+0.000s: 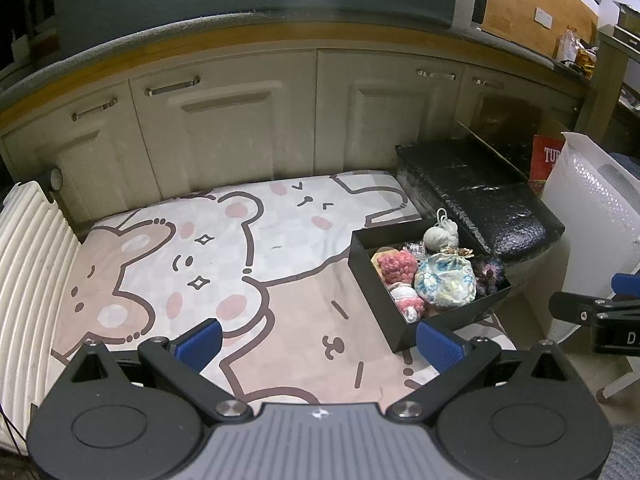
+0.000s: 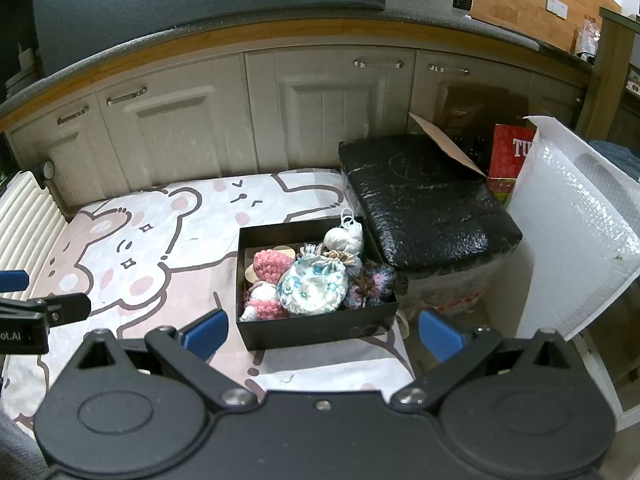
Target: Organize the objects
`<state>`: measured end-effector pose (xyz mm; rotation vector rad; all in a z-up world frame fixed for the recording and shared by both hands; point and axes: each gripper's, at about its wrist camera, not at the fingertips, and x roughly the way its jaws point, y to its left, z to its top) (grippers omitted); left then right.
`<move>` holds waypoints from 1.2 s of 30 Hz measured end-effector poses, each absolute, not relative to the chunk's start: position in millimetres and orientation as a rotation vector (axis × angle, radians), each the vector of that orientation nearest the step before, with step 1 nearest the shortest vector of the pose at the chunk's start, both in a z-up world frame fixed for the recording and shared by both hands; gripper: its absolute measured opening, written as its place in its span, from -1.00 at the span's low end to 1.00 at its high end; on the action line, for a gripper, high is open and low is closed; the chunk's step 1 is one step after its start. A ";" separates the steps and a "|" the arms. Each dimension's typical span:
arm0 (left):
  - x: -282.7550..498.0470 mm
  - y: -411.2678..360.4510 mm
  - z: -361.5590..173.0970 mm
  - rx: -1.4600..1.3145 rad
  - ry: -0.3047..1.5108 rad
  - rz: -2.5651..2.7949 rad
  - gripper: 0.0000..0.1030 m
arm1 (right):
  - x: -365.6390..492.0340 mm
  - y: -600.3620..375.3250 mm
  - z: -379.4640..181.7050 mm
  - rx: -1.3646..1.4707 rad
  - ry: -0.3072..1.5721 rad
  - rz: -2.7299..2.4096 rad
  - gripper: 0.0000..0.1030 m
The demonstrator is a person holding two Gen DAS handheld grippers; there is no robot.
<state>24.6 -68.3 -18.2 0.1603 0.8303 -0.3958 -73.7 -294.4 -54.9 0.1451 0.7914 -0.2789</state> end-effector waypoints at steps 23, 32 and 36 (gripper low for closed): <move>24.0 -68.7 -17.1 0.150 0.830 -0.414 0.99 | -74.5 -293.7 -53.7 0.148 0.783 -0.285 1.00; 24.2 -69.3 -17.5 0.148 0.830 -0.418 0.99 | -74.5 -293.7 -53.6 0.150 0.784 -0.287 1.00; 23.1 -70.3 -17.5 0.150 0.831 -0.421 0.99 | -74.7 -292.2 -53.9 0.146 0.786 -0.288 1.00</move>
